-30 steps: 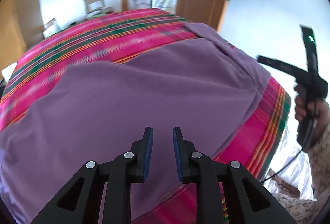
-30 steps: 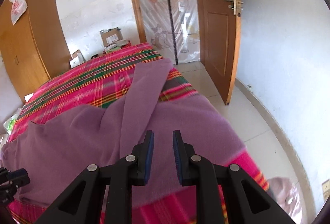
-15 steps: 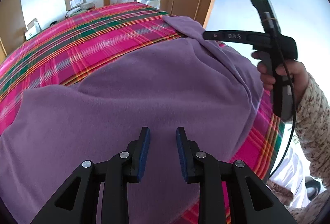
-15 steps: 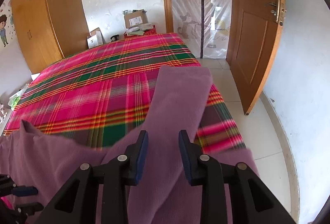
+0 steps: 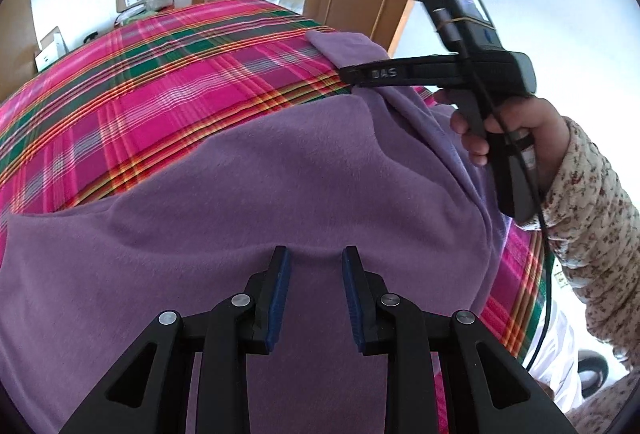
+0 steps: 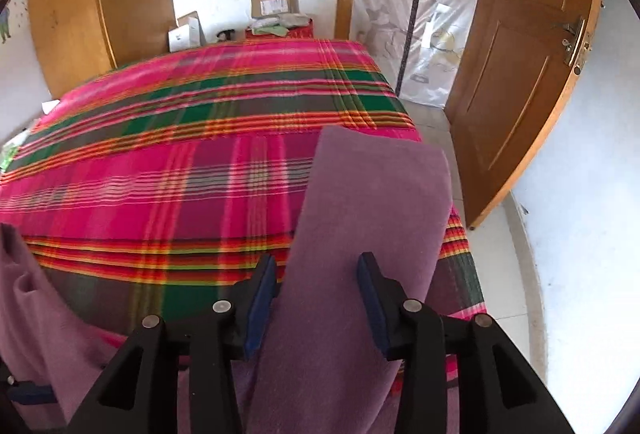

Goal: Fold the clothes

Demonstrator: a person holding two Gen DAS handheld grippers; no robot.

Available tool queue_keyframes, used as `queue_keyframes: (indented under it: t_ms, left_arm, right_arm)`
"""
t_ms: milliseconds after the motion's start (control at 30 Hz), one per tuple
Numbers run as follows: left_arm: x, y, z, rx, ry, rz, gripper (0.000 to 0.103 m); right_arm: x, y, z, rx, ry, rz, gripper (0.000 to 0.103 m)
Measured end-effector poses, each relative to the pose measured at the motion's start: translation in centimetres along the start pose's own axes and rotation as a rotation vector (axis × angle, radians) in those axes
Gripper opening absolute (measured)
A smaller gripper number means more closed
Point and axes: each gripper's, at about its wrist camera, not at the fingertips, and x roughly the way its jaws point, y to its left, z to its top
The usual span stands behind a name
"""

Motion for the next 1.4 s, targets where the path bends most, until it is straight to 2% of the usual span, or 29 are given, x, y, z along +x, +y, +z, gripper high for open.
queue_keyframes:
  t_ms: [167,233,300,367,633,767,933,1067,1200,1400]
  left_arm:
    - [0.3,0.0,0.2,-0.004,0.002,-0.007,0.028]
    - [0.3,0.0,0.3,-0.005,0.002,-0.008,0.029]
    - [0.3,0.0,0.1,-0.004,0.000,-0.009,0.030]
    - [0.2,0.1,0.1,-0.002,-0.002,-0.008,0.030]
    - [0.2,0.0,-0.1,-0.006,0.000,-0.008,0.030]
    - [0.1,-0.7,-0.2,0.006,0.004,-0.035,0.030]
    - [-0.2,-2.6,-0.4,0.068,0.006,-0.052,0.030]
    - [-1.0,-5.4,-0.9,0.183,-0.030,-0.083,0.031]
    - [-0.9,-7.4,-1.6,0.248,-0.020,-0.097,0.031]
    - [0.1,-8.2,-1.9,0.263,0.009,-0.082,0.031]
  right_arm:
    - [0.4,-0.3,0.3,0.021,0.011,-0.038,0.037]
    - [0.4,-0.1,0.3,0.014,0.010,-0.071,0.028]
    - [0.4,-0.3,0.3,0.005,0.005,-0.097,0.012]
    - [0.0,-0.4,0.1,0.006,-0.004,-0.103,0.005]
    - [-2.7,-3.4,-0.1,0.124,-0.068,-0.061,0.005]
    - [-4.1,-5.3,-0.6,0.197,-0.094,-0.027,0.005]
    - [-5.7,-7.7,-1.8,0.275,-0.132,-0.006,0.005]
    - [-6.8,-9.4,-2.8,0.321,-0.150,0.001,0.005]
    - [-7.7,-10.7,-3.7,0.360,-0.167,0.004,0.005]
    - [-9.1,-12.0,-4.5,0.388,-0.202,0.006,0.005]
